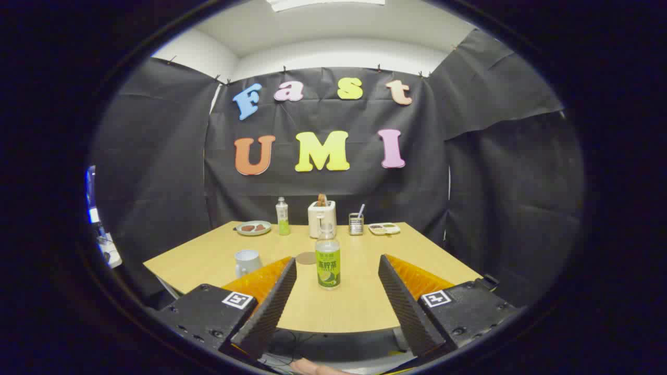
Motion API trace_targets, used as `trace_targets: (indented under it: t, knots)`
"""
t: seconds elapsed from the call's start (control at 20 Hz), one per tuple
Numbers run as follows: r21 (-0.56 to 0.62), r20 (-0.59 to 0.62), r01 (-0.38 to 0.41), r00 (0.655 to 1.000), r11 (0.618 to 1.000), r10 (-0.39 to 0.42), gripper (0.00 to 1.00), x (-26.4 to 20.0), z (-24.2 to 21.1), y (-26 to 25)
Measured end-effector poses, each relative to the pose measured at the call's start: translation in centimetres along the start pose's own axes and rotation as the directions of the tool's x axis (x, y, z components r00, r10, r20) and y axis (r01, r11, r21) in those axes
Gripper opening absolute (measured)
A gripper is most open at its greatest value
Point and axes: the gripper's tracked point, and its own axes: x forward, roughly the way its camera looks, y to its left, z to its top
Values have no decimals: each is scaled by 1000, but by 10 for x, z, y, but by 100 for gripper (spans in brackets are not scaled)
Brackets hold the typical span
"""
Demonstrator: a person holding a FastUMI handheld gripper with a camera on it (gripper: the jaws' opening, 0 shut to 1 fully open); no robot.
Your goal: Take the bottle from table, then pour the juice into the cup, finally place the bottle on the coaster
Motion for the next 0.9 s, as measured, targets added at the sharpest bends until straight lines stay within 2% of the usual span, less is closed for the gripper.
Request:
trace_targets:
  t: [0.45,0.9]
  knots:
    - [25,10,20,1000,999,-20,100,3,-2,-9]
    - [-1,39,28,999,1000,-28,100,5,-3,-11]
